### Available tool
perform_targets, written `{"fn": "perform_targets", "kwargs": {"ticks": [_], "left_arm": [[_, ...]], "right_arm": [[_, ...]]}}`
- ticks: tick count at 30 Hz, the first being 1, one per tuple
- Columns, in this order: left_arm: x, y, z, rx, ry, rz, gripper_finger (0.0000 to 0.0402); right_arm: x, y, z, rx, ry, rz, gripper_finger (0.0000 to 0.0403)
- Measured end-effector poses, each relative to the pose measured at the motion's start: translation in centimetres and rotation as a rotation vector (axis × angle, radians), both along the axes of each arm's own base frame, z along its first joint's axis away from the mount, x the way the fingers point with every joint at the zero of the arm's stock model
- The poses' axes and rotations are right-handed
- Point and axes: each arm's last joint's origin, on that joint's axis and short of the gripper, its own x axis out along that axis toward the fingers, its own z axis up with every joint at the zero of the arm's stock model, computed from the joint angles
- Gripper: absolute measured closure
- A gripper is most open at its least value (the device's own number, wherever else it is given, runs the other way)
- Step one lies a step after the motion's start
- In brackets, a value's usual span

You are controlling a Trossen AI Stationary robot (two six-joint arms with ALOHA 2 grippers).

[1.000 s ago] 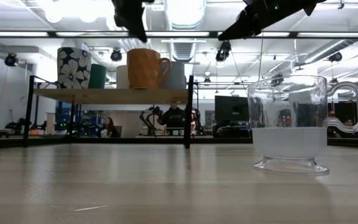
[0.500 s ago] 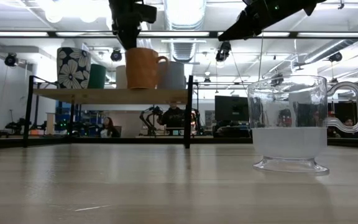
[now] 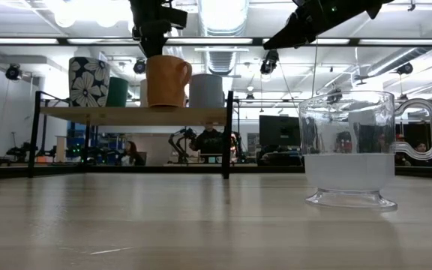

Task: Stack small to large cups/mugs on shelf
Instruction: Adjust the orange mug and the light blue mug

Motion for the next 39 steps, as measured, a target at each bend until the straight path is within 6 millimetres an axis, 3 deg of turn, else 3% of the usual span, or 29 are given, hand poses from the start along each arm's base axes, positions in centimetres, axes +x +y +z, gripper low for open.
{"fn": "perform_targets", "kwargs": {"ticks": [39], "left_arm": [[-2.4, 0.0, -0.4, 0.023, 0.171, 0.204, 0.0401]], "right_arm": [[0.1, 0.0, 0.2, -0.007, -0.02, -0.001, 0.0394]]}}
